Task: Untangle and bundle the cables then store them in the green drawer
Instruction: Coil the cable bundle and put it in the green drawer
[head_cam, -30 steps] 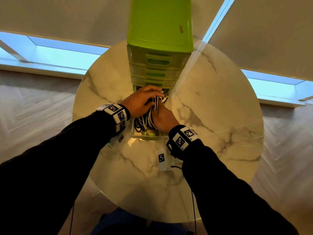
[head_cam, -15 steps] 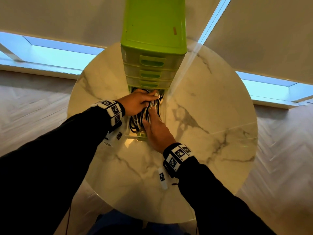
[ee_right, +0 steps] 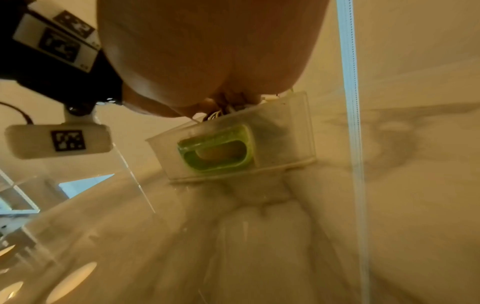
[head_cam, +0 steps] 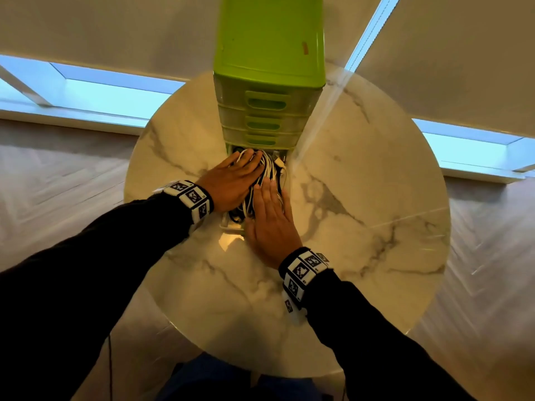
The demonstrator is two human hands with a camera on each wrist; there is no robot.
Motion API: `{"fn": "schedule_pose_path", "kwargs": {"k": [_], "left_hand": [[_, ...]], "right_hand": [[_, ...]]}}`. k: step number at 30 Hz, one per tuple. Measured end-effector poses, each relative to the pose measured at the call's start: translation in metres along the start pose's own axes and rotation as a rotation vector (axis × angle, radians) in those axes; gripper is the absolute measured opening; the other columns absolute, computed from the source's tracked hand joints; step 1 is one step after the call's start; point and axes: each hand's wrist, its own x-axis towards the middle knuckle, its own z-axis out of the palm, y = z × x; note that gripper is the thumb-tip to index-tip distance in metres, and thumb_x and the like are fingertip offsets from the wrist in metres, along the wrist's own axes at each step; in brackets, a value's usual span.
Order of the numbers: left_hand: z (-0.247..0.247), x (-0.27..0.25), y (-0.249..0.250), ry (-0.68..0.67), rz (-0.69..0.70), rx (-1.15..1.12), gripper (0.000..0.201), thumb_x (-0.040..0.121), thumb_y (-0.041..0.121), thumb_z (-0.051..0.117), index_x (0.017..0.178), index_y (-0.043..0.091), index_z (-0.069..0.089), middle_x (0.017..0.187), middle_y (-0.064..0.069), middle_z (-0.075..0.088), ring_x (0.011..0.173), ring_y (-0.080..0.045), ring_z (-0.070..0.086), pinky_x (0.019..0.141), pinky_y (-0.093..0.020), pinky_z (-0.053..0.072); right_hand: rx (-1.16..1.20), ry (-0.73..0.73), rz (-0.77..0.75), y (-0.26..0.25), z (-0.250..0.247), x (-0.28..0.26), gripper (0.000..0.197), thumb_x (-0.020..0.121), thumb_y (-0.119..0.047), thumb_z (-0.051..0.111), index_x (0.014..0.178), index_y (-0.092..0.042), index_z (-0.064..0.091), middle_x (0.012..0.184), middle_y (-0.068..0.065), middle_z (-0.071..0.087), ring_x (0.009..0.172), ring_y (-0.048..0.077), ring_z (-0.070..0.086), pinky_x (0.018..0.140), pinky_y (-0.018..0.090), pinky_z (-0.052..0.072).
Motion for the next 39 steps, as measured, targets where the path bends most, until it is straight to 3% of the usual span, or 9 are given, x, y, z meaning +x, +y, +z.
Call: {"fn": "schedule_pose_path", "kwargs": {"k": [5,9,14,18,23,26,33,37,39], "left_hand": [[-0.012,-0.004,-0.010,0.086,-0.084,-0.796,0.057,0.106,0.000,0.031,0.158,0.023,0.027,0.167,0.000,0.016,0.154,-0.011,0.003,0.121,-0.020,-0.007],[-0.006,-0.012,-0.034,0.088,-0.042,-0.797,0.062,0.104,-0.002,0.040,0.155,0.032,0.032,0.164,0.005,0.026,0.154,-0.015,0.016,0.127,-0.033,0.011],[0.004,-0.012,-0.049,0.311,0.007,-0.629,0.050,0.099,0.019,0.060,0.147,0.020,0.051,0.151,-0.003,0.050,0.140,-0.026,0.042,0.117,-0.042,0.029],[0.009,-0.018,-0.043,0.552,-0.160,-0.763,0.029,0.089,0.024,0.077,0.117,0.021,0.071,0.104,-0.002,0.069,0.096,-0.010,0.058,0.091,-0.038,0.049],[0.015,-0.022,-0.029,0.556,-0.057,-0.633,0.026,0.096,0.034,0.067,0.114,0.018,0.076,0.104,-0.001,0.076,0.093,-0.008,0.059,0.085,-0.015,0.043],[0.007,-0.021,-0.033,0.565,-0.175,-0.772,0.036,0.087,0.029,0.079,0.120,0.022,0.067,0.114,0.000,0.065,0.098,-0.009,0.056,0.084,-0.014,0.044],[-0.001,0.000,-0.045,0.431,-0.388,-0.968,0.147,0.056,0.034,0.100,0.159,0.015,-0.003,0.157,-0.016,0.017,0.145,-0.028,0.028,0.114,-0.043,0.033],[-0.005,0.012,-0.045,0.392,-0.358,-1.010,0.140,0.059,0.023,0.099,0.157,0.009,-0.001,0.159,-0.010,0.021,0.145,-0.021,0.027,0.121,-0.042,0.031],[-0.007,0.020,-0.040,0.407,-0.381,-1.062,0.131,0.064,0.010,0.095,0.154,0.004,0.001,0.150,-0.004,0.027,0.136,-0.013,0.033,0.111,-0.018,0.038]], "right_hand": [[-0.045,-0.097,-0.065,0.007,-0.002,-0.005,0.095,0.097,-0.070,0.022,0.158,-0.003,-0.004,0.166,0.016,-0.014,0.154,0.028,-0.015,0.125,0.050,0.004],[-0.127,-0.163,-0.074,0.010,-0.002,-0.001,0.119,0.081,-0.084,0.039,0.158,-0.007,-0.009,0.166,0.012,-0.016,0.154,0.028,-0.015,0.125,0.050,0.004],[-0.145,-0.205,-0.074,0.011,-0.007,0.005,0.106,0.092,-0.055,0.058,0.158,-0.007,-0.009,0.167,0.013,-0.013,0.154,0.027,-0.011,0.125,0.049,0.010],[-0.081,-0.220,-0.113,0.014,-0.020,0.012,0.088,0.096,-0.036,0.058,0.159,-0.003,0.007,0.166,0.019,0.004,0.155,0.031,0.005,0.124,0.047,0.020],[-0.083,-0.198,-0.153,0.014,-0.039,0.020,0.091,0.084,-0.022,0.074,0.156,-0.001,0.023,0.162,0.023,0.022,0.151,0.032,0.024,0.115,0.043,0.035],[-0.095,-0.214,-0.140,0.012,-0.042,0.022,0.094,0.084,-0.028,0.074,0.157,-0.004,0.020,0.164,0.019,0.020,0.152,0.028,0.021,0.116,0.038,0.033],[-0.029,-0.247,-0.082,0.008,-0.031,0.017,0.094,0.080,-0.014,0.073,0.156,-0.001,0.018,0.164,0.023,0.017,0.153,0.035,0.015,0.119,0.051,0.031],[-0.026,-0.235,-0.062,0.007,-0.027,0.017,0.093,0.083,-0.016,0.071,0.157,-0.003,0.016,0.165,0.020,0.014,0.154,0.032,0.011,0.121,0.050,0.028],[-0.030,-0.237,-0.057,0.005,-0.027,0.019,0.093,0.085,-0.016,0.070,0.157,-0.004,0.014,0.166,0.018,0.012,0.154,0.031,0.009,0.121,0.050,0.028]]}}
